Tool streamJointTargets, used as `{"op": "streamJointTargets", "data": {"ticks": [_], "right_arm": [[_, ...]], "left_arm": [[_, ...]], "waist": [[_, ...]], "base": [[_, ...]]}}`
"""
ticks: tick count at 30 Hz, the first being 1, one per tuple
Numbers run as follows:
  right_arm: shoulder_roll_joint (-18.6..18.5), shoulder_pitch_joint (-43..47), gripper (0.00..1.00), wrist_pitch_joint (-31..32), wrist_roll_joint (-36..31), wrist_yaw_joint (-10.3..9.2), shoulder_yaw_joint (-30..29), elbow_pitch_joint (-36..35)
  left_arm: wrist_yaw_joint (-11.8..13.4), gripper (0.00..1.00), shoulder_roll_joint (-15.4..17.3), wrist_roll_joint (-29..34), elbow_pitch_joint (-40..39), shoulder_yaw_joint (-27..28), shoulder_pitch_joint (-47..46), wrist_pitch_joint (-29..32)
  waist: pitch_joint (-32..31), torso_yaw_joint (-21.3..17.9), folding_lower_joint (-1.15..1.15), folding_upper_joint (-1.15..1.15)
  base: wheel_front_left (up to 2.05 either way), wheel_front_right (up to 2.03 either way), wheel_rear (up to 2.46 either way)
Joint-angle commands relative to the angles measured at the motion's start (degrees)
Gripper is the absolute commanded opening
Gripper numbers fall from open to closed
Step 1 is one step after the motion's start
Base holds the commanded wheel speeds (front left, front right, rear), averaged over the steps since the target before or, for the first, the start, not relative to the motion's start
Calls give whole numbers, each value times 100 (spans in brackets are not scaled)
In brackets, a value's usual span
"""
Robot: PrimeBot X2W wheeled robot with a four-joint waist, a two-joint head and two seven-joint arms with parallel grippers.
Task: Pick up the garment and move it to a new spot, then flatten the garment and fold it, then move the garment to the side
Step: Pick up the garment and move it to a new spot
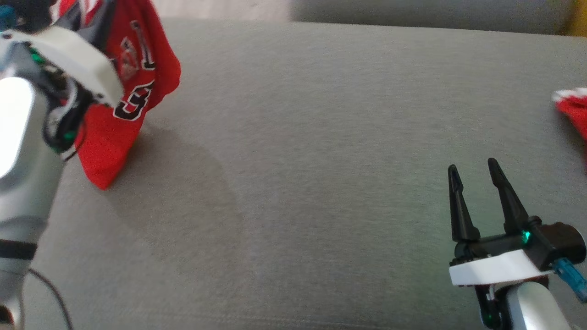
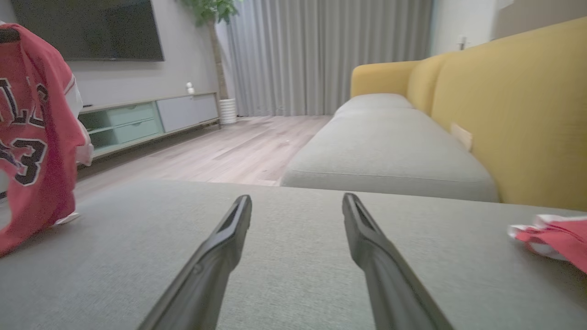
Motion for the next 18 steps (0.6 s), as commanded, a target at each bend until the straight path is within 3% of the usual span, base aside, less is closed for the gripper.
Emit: {"op": "streamJointTargets", "data": {"ticks": [1,9,18], "right_arm": [[25,-94,100,-75,62,37,156,-218],[149,-154,100,-77,125,37,263,-324],[232,-248,100,-77,182,37,223,-498]], "left_arm": [[82,0,178,51,-371,175,-256,36],[297,0,-129,-52,-1148,-42,-38,490],[530,0,-440,-138,-1754,-153,149,534]], "waist": [[-345,-628,0,0],[-251,-1574,0,0],[276,-2183,0,0]], "base": [[0,0,0],[0,0,0],[0,0,0]]}}
